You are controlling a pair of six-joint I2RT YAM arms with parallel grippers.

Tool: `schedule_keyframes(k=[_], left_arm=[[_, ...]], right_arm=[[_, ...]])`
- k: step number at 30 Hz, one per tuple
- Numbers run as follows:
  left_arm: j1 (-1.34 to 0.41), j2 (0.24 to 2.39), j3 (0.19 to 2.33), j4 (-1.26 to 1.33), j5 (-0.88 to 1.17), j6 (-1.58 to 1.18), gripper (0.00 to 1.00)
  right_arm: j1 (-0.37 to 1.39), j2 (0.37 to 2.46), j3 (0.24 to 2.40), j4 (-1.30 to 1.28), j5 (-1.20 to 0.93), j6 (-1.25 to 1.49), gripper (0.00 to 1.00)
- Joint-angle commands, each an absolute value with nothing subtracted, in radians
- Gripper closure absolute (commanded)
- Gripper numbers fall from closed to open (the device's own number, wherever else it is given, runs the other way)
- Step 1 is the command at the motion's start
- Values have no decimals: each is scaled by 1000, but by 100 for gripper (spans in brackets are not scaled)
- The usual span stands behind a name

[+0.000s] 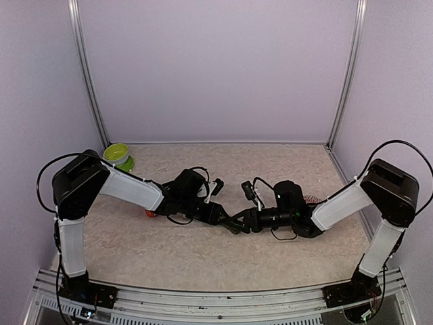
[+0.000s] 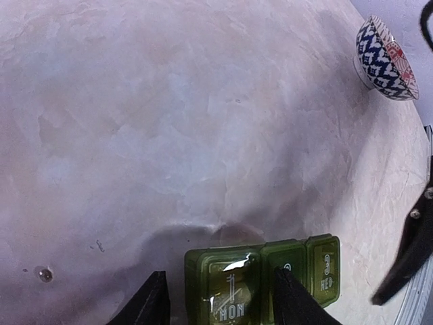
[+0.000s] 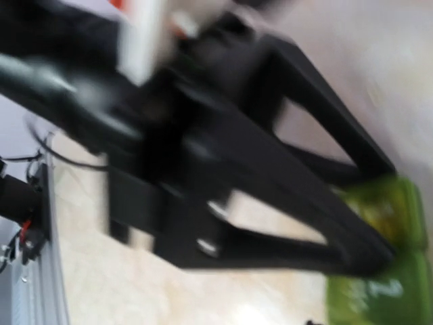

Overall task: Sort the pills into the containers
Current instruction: Close the lid of the pill container on the pill container, then position the pill container at the center of the board.

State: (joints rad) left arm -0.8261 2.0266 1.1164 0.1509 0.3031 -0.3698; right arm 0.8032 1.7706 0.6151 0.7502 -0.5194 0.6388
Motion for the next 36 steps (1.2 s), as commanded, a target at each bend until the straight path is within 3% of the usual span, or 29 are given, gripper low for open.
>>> schedule_keyframes(k=[1,8,18,23,36], left_arm=[[-811,2049,1094,94,261,-364,47],[-810,2014,1075,109,274,-399,33],[-800,1876,1025,125,262,-412,18],[-798,1806,1019,129,251,-410,2],[-806,1723,1013,126,256,-423,1]], right_arm=[[816,1662,648,602,-514,580,42],[882,1559,618,397,-317,483,26],[935,1576,617,233,-56,466,22],[952,1616,643,203,8,466,22],[973,1822,825,95,161,419,20]])
